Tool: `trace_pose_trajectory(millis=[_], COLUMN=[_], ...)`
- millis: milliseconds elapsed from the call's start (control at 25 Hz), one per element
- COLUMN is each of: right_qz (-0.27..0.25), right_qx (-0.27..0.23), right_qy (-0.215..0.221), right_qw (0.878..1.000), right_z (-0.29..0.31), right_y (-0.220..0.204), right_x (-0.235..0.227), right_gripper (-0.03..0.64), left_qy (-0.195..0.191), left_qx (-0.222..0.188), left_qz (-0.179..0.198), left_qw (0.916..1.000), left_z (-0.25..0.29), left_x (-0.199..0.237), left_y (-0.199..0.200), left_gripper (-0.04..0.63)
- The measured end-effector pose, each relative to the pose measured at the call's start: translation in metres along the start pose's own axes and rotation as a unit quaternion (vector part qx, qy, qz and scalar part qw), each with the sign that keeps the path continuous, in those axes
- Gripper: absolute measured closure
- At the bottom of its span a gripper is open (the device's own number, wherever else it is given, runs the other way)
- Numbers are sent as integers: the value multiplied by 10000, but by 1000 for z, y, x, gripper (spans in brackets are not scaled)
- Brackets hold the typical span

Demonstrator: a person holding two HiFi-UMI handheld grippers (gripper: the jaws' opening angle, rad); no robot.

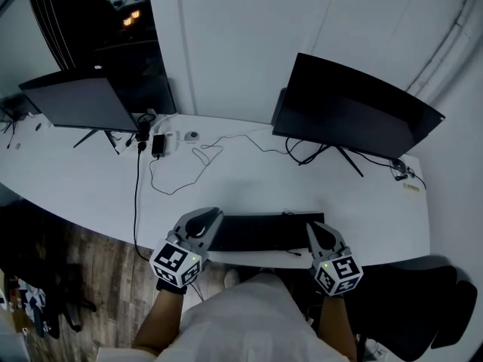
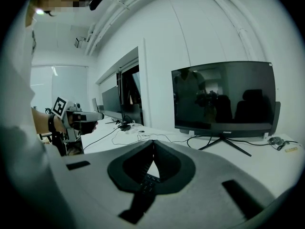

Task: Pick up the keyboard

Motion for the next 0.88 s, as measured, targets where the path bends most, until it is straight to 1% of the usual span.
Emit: trace_pose_trajectory(millis=[280, 880], right_qz=[114, 307], right_qx=[182, 610], right_qy=[103, 229], right_qw=[9997, 9974], right_z=[9, 33], right_y=[-16, -45], right_x=[-4, -17], right_gripper=[611, 576], left_qy=[-22, -265], left_qx=[128, 656], left_qz=[-45, -119], left_qw=[9999, 9974], left_z=[9, 37], left_x=[-3, -15], left_y=[-13, -44], left_gripper=[561, 561])
Point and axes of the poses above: the fingertips, and each gripper's own axes: z forward along the fingers, x to its left, y out of its top, the point moved 6 cm from there along -z, backward along the fingers, and after that the axes turned 2 degrees about y, right-handed, at the moved point
